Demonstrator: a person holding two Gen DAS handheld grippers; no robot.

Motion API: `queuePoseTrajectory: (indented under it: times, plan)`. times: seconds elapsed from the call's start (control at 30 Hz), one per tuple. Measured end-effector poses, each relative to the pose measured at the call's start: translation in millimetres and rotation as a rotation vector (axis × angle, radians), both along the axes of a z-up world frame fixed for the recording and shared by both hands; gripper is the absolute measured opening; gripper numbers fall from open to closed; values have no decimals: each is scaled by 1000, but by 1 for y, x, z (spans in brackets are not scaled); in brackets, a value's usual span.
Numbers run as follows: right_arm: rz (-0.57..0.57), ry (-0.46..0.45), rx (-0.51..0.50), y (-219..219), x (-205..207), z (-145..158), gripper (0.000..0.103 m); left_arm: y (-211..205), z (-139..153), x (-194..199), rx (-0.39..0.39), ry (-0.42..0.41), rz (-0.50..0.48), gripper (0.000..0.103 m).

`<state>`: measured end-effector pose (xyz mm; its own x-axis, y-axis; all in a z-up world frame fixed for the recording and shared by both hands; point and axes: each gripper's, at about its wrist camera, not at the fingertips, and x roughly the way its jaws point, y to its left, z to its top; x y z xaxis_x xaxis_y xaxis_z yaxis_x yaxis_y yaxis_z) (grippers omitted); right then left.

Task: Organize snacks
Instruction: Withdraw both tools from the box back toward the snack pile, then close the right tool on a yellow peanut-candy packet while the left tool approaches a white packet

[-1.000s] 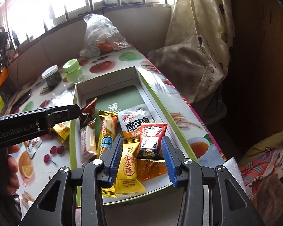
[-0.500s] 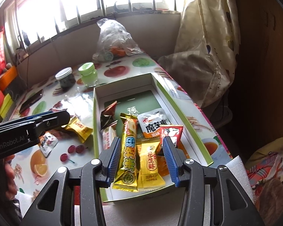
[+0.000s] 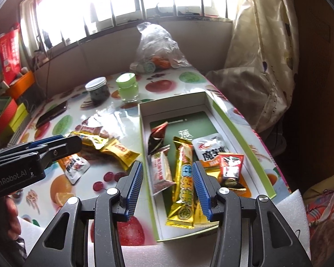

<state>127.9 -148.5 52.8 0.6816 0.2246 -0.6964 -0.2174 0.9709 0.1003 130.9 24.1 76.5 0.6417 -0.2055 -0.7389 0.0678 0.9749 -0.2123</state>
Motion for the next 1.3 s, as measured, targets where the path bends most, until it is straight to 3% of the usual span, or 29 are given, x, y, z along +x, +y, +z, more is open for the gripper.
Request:
queuePoseTrajectory:
  times: [0.47, 0.83, 1.3]
  plan:
    - [173, 44, -30, 56, 23, -14, 45, 77, -35, -11, -48, 61, 177, 46]
    - [388, 74, -203, 103, 51, -32, 45, 96, -53, -10, -66, 100, 206, 46]
    - [453, 136, -377, 134, 72, -54, 45, 115, -62, -11, -80, 122, 244, 46]
